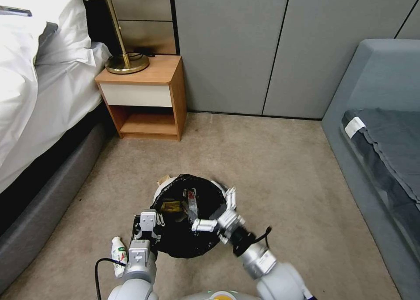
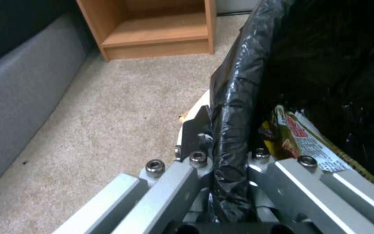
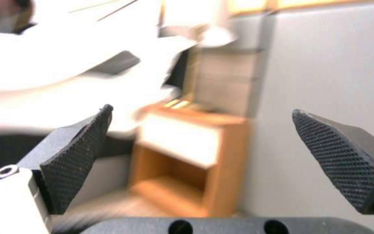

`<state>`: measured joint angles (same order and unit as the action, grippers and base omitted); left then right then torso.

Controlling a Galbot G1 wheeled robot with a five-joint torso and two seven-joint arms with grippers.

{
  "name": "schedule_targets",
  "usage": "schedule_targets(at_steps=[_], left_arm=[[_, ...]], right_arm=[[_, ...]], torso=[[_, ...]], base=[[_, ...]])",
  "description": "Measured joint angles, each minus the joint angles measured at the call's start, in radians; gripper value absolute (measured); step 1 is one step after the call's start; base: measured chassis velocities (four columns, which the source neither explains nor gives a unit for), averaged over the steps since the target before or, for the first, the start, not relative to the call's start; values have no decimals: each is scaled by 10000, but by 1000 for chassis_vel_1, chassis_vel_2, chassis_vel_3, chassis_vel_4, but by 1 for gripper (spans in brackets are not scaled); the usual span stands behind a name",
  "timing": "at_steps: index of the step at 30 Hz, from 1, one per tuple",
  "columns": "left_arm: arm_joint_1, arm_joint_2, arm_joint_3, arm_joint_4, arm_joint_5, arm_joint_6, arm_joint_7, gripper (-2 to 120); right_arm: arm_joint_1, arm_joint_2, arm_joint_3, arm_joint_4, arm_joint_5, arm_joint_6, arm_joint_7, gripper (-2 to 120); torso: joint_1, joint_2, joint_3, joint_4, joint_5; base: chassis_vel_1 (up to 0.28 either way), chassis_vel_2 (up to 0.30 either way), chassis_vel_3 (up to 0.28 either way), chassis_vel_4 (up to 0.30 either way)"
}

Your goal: Pick up the trash bin, then pick up the garbage from the floor and place it into the trash bin.

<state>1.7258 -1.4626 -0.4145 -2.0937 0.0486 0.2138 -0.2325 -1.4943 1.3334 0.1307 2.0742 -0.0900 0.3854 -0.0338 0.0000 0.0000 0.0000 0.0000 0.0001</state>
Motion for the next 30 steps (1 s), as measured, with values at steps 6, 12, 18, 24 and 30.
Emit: schedule_targets(at_steps=[6, 12, 18, 24, 30], left_arm=[[-49, -17, -3, 54, -25, -9, -8, 1], [-64, 87, -129, -15, -206, -10, -38, 1], [-55, 134, -219, -108, -371, -10, -52, 1], [-60, 110, -130, -192, -522, 83, -149, 1], [-43, 96, -99, -197, -520, 94, -144, 1]], right_arm=[[-370, 361, 855, 523, 261, -126, 1359, 100], [-969, 517, 1978, 304, 494, 151, 1854, 100], [-1369, 555, 2380, -249, 609, 533, 1871, 100], [-1474, 599, 2380, -642, 604, 765, 1802, 100], [-1434, 597, 2335, -697, 605, 766, 1759, 100]], torso=[[0, 0, 0, -1, 0], [0, -1, 0, -1, 1], [0, 0, 0, 0, 0], [0, 0, 0, -1, 0], [0, 0, 0, -1, -1]], base=[[0, 0, 0, 0], [0, 0, 0, 0], [0, 0, 0, 0], [0, 0, 0, 0], [0, 0, 0, 0]])
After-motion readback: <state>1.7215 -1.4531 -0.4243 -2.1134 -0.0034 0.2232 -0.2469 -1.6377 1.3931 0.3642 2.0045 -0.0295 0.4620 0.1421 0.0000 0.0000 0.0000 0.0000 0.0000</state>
